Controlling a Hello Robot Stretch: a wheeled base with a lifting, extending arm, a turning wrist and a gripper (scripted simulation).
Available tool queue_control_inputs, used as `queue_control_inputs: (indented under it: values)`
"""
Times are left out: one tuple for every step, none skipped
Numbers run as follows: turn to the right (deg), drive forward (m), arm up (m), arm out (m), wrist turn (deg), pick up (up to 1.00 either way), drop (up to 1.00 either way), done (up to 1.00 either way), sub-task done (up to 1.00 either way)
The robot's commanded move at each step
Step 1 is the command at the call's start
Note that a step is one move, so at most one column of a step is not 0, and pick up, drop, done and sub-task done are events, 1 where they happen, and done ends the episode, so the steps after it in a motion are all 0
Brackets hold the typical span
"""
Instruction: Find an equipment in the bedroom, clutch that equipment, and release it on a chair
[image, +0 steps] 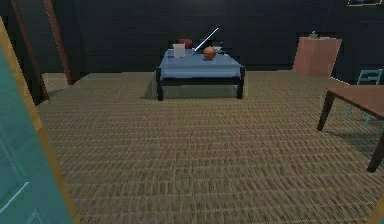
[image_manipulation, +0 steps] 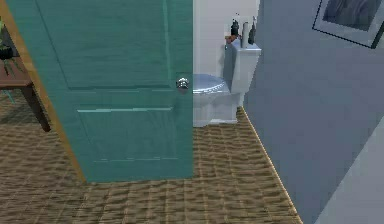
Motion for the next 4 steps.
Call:
queue_control_inputs:
  values:
    - [-3.0,0.0,0.0,0.0,0.0,0.0,0.0,0.0,0.0]
    - [45.0,0.0,0.0,0.0,0.0,0.0,0.0,0.0,0.0]
    - [45.0,0.0,0.0,0.0,0.0,0.0,0.0,0.0,0.0]
    - [0.0,0.05,0.0,0.0,0.0,0.0,0.0,0.0,0.0]
